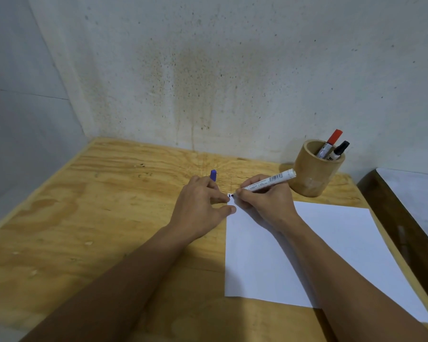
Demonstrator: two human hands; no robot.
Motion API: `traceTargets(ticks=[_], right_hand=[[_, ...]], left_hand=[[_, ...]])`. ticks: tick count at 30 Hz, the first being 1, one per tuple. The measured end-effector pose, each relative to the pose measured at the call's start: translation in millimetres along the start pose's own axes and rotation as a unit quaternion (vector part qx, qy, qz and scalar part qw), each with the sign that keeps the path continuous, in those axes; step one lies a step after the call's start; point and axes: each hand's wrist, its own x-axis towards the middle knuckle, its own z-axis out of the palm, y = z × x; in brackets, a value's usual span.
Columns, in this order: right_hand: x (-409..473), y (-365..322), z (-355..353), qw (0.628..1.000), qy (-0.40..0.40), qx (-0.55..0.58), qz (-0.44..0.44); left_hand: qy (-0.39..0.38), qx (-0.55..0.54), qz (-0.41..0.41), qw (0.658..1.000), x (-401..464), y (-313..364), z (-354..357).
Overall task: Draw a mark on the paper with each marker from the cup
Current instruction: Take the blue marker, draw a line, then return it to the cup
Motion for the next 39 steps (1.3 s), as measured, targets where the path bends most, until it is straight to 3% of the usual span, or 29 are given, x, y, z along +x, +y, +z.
traceTargets(ticks=[4, 11, 16, 20, 23, 25, 27, 28, 30, 33, 39], right_hand=[[1, 1, -1, 0.999, -0.001, -0.038, -0.003], [0, 1, -2, 1.0, -0.001, -0.01, -0.012], [1, -6, -4, 0.995, 0.025, 0.098, -0.018], [5, -5, -2, 0.982, 0.012, 0.186, 0.016], [11, -9, -9, 0.979, 0.043, 0.198, 0.026], [12, -22, -18, 0.988, 0.053, 0.147, 0.002], [11, -37, -25, 0.99, 0.051, 0.124, -0.037], [10, -44, -28, 0.991, 0.05, 0.109, -0.054], [8, -56, -30, 0.993, 0.046, 0.076, -0.079], [7, -63, -33, 0.994, 0.047, 0.035, -0.093], [3, -69, -41, 0.992, 0.053, -0.008, -0.112]], left_hand=[[0.002, 0.006, 0.003, 1.0, 1, 0, 0], [-0.009, 0.007, -0.005, 1.0, 1, 1, 0], [0.068, -0.117, -0.104, 0.985, 19, 7, -7], [-0.005, -0.058, -0.113, 0.992, 48, 0, -7], [0.003, -0.076, -0.133, 0.988, 57, 0, -8], [0.019, -0.23, -0.198, 0.953, 60, 2, -12], [-0.006, -0.418, -0.258, 0.871, 61, 9, -20], [-0.022, -0.48, -0.274, 0.833, 61, 14, -24], [-0.039, -0.54, -0.283, 0.792, 62, 26, -30], [-0.05, -0.576, -0.279, 0.767, 62, 43, -32], [-0.079, -0.59, -0.252, 0.762, 61, 67, -30]])
